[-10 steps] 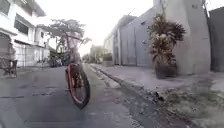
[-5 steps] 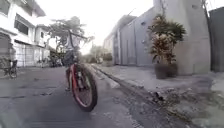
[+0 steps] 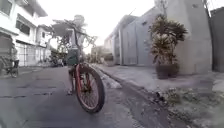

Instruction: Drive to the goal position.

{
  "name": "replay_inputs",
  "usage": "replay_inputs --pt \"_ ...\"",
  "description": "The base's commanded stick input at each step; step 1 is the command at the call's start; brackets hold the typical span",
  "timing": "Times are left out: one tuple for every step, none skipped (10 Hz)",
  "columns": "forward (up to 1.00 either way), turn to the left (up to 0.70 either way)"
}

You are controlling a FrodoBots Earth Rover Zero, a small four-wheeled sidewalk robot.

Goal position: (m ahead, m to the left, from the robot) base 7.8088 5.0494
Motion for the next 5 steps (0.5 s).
replay_inputs --pt "0.00 1.00" --pt "0.00 1.00" --pt "0.00 0.57" --pt "0.00 0.00" --pt "0.00 0.00"
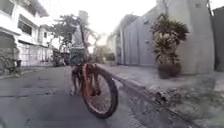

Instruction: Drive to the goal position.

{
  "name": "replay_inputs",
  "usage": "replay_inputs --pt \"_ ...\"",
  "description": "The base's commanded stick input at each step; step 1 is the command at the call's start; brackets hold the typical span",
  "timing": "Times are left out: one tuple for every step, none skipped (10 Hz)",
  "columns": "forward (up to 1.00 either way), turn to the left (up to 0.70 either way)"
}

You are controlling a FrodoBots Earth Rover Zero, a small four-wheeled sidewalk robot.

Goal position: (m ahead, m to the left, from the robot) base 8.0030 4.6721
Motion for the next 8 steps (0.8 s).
replay_inputs --pt "0.00 0.00" --pt "0.00 0.00" --pt "0.00 0.00" --pt "0.00 0.00" --pt "0.00 0.00" --pt "0.00 0.00" --pt "0.00 0.00" --pt "0.00 0.45"
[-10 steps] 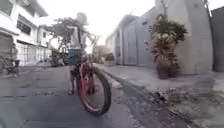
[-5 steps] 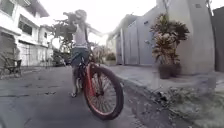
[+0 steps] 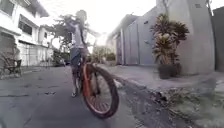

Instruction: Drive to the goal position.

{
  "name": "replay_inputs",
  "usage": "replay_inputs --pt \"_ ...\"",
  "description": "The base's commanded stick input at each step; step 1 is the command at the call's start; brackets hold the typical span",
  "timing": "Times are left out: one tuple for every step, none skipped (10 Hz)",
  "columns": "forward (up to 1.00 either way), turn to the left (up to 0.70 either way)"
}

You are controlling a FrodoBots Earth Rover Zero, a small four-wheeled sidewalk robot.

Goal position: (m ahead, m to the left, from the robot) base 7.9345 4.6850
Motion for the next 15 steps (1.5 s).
replay_inputs --pt "0.00 0.95" --pt "0.00 1.00" --pt "0.00 1.00" --pt "0.00 1.00" --pt "0.00 1.00" --pt "0.00 1.00" --pt "0.00 1.00" --pt "0.00 1.00" --pt "0.00 1.00" --pt "0.00 1.00" --pt "0.00 1.00" --pt "0.00 1.00" --pt "0.00 1.00" --pt "0.00 1.00" --pt "0.00 1.00"
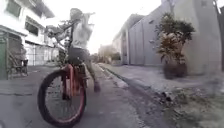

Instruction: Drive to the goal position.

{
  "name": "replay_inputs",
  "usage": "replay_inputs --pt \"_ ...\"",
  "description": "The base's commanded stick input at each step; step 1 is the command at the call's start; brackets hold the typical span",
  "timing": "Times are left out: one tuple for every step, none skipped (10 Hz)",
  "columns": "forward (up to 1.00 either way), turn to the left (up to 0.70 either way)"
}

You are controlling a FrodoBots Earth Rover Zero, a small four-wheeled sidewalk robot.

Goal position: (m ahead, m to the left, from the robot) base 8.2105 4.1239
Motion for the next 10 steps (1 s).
replay_inputs --pt "0.00 1.00" --pt "0.00 0.59" --pt "0.00 0.00" --pt "0.00 0.00" --pt "0.00 0.00" --pt "0.00 0.00" --pt "0.00 0.00" --pt "0.00 0.00" --pt "0.00 0.00" --pt "0.00 0.00"
